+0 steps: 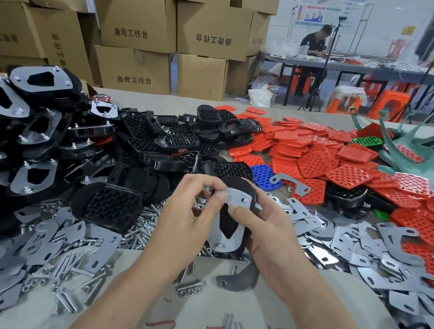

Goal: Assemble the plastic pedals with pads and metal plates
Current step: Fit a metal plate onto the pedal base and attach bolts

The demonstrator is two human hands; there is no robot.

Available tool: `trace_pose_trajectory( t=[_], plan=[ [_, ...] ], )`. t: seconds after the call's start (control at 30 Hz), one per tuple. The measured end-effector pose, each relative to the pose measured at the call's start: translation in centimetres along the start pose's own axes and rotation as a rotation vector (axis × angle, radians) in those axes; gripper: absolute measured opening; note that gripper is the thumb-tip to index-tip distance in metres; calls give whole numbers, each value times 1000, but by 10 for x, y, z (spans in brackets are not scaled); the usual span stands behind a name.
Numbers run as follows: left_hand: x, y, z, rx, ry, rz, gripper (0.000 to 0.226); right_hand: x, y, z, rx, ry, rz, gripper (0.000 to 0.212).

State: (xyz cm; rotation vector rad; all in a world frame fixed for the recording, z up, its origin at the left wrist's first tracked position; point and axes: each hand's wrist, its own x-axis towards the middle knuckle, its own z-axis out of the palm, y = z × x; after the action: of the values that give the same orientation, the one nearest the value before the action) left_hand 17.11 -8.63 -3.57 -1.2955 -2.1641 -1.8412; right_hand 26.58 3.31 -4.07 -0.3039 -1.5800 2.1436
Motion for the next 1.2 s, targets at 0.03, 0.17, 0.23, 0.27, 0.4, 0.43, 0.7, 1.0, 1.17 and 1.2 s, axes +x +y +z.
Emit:
trace_pose_trajectory(
  t=[0.03, 0.17, 0.23, 0.27, 0.4, 0.43, 0.7, 1.0, 1.17, 1.2],
  plan=[
    [-1, 0, 0, 12, -18, 28, 21, 0, 0, 0, 2, 13, -2, 37],
    [-2, -3, 1, -82, -4, -39, 16, 1, 1, 0, -16, 32, 3, 40],
    [-1, -4, 2, -63, 17, -34, 9, 0, 0, 1, -32, 19, 5, 39],
    [0, -4, 2, -31, 29, -13, 8, 0, 0, 1, -39, 17, 2, 39],
    [-2, -4, 2, 27, -26, 63, 25, 0, 0, 0, -39, 43, -15, 41],
    [-3, -4, 1, 14, -25, 52, 27, 0, 0, 0, -44, 51, -15, 41],
    [-1, -5, 2, 7, 7, 31, 18, 0, 0, 1, -53, 62, 9, 40],
    [1, -6, 4, 29, 35, -7, 8, -1, -1, 2, -58, 49, 25, 39],
    [-3, -5, 2, 37, 4, 40, 26, 0, 1, 2, -58, 68, 28, 43],
    [-3, -4, 2, -11, 13, 9, 20, 0, 1, 1, -60, 65, 26, 44]
  ],
)
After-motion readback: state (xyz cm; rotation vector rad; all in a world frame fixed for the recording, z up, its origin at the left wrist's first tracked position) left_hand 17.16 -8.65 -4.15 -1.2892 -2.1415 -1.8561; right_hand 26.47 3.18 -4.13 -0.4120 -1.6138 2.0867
